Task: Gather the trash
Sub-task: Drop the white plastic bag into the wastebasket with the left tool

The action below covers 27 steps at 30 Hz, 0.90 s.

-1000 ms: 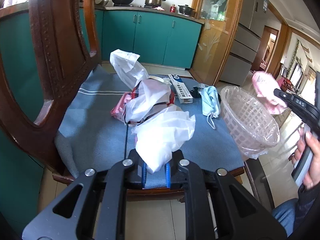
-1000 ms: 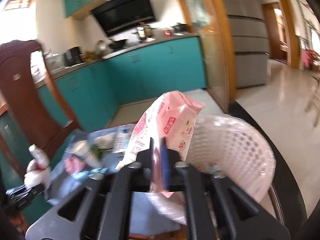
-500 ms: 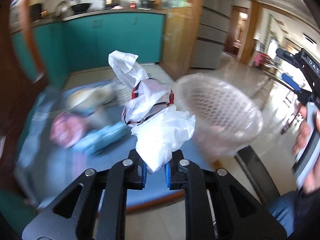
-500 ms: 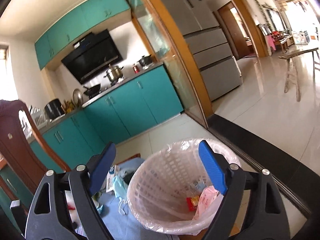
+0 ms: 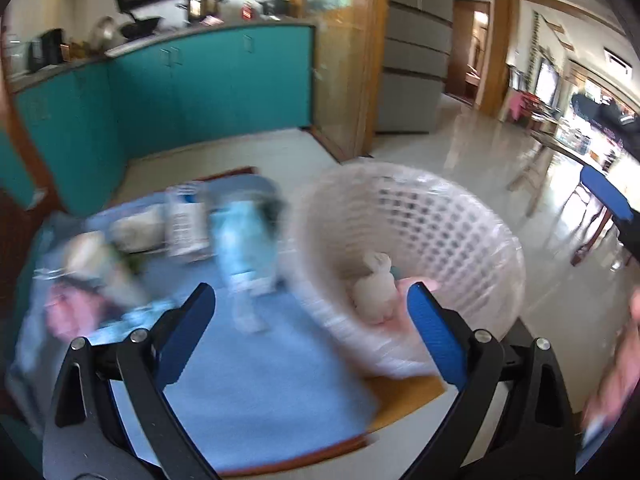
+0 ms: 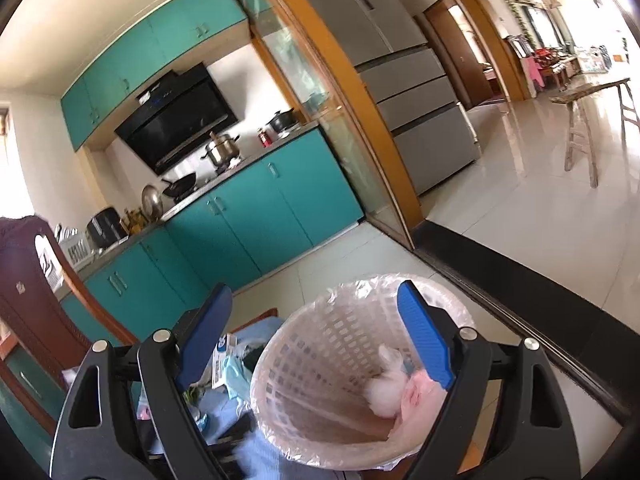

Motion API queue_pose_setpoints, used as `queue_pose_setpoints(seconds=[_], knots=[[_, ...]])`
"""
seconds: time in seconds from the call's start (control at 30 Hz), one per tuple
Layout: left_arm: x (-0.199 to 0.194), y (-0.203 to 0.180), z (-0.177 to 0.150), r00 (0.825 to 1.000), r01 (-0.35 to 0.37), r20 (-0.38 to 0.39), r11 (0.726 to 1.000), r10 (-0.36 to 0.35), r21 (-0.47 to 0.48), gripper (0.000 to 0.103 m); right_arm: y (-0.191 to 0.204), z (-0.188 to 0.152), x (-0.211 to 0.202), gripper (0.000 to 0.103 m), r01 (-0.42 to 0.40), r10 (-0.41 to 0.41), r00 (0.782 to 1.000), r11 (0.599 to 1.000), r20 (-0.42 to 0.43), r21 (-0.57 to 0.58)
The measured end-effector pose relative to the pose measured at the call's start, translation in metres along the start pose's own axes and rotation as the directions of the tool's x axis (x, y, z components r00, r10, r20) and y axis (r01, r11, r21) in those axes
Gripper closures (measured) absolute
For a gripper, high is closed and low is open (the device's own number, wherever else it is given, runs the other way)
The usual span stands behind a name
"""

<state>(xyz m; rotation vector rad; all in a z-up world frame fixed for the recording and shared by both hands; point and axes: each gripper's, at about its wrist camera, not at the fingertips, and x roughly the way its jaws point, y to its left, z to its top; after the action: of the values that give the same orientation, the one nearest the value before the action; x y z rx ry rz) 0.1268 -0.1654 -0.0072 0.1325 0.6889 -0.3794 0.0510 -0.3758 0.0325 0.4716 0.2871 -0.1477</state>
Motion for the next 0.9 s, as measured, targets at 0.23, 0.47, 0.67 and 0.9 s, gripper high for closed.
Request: queue_pose_setpoints(seconds=[0.23,0.47,0.67,0.9], knots=[[-0.085,0.11,-0.029,0.985,-0.145,0.083,0.984,0.154,-0.107,0.005,0.04,-0.024,0.007,0.02,-0.053,0.04,0.995,0.989,-0.093,-0.136],[-0.108,0.176,-0.063,0.977,-0.173,0.068,0.943,0.2,-0.283,0.004,0.101,-0.065,0.008,0.02,-0.132,0.07,0.982,0.92,-0.177,-0.368],[-0.103,0.194,-0.069,0.977,-0.176,0.057,0.932,0.204,-0.318,0.004,0.125,-0.087,0.011,0.02,-0.161,0.074,0.975,0.884,-0.208,-0.439],[-0.099,0.183,-0.072,0.984,-0.157,0.034,0.949,0.173,-0.272,0.004,0.133,-0.094,0.014,0.02,-0.168,0.069,0.972,0.873,-0.226,-0.457]])
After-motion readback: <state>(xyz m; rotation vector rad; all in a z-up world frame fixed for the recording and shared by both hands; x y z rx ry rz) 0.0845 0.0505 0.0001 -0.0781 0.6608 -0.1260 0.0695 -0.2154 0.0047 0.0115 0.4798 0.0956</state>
